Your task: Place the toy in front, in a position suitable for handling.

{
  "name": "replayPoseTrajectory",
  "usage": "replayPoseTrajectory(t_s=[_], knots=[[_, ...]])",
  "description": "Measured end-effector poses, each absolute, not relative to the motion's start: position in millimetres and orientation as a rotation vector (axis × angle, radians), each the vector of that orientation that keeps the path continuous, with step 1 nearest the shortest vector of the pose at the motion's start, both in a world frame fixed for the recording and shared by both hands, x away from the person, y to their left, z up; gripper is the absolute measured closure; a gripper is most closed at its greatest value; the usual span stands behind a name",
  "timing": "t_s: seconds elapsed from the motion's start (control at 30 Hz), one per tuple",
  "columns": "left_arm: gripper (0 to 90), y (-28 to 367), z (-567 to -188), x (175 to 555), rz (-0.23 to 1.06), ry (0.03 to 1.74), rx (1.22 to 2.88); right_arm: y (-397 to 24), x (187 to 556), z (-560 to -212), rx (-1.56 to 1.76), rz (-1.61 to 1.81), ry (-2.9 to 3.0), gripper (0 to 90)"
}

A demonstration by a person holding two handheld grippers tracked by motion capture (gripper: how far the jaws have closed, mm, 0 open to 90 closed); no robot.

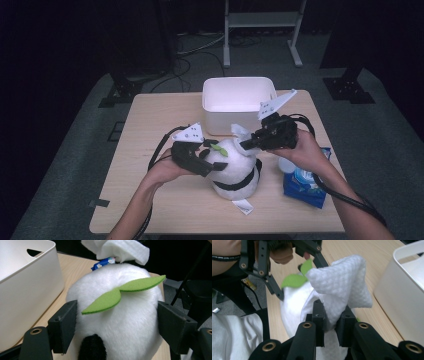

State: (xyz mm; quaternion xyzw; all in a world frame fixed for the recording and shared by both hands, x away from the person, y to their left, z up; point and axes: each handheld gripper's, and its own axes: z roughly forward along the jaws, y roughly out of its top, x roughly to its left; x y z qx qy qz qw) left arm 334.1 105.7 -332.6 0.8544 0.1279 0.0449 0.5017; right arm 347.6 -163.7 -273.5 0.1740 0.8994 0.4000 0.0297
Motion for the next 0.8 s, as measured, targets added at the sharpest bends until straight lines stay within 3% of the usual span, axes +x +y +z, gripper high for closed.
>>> replayPoseTrajectory(t_s=[0.33, 0.8], knots=[[21.5, 109, -332, 336, 0.103, 0.316, 2.069, -203, 348, -307, 0.717, 1.148, 2.759, 78.2], [21.3, 115, -333, 334, 0.103, 0.325, 2.07, -298, 349, -371, 1.121, 1.018, 2.654, 78.1]])
